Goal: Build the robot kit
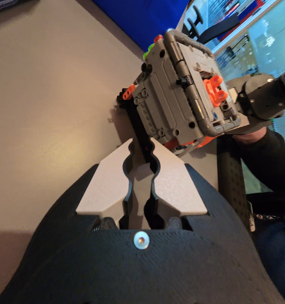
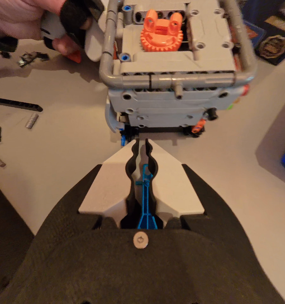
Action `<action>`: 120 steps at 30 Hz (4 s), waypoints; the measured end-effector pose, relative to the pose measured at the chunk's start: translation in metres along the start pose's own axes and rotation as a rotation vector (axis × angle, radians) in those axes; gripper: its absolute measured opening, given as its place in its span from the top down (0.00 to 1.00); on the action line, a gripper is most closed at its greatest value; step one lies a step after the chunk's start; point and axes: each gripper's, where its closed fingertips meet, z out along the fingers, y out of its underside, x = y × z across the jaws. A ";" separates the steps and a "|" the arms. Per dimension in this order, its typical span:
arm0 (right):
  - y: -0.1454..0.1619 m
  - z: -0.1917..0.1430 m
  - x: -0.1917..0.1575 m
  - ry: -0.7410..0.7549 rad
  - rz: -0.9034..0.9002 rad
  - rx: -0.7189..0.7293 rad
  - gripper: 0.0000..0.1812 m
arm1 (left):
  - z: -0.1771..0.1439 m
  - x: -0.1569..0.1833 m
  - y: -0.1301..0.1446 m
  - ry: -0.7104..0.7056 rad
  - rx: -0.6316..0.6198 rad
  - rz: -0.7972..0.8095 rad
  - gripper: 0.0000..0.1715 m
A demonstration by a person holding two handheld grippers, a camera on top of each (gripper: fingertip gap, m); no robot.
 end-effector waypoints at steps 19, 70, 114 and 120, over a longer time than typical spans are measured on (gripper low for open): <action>0.002 0.004 -0.006 -0.139 0.091 -0.006 0.99 | 0.012 -0.002 0.009 -0.059 -0.069 0.021 0.99; 0.000 0.012 -0.011 -0.134 0.064 -0.024 1.00 | 0.003 0.053 -0.026 0.232 0.081 -0.245 0.62; 0.001 0.009 -0.032 -0.039 0.067 -0.050 1.00 | -0.011 0.043 -0.025 0.220 0.211 -0.337 0.63; 0.002 0.011 -0.030 -0.029 0.069 -0.043 0.98 | -0.012 0.044 -0.023 0.213 0.223 -0.342 0.62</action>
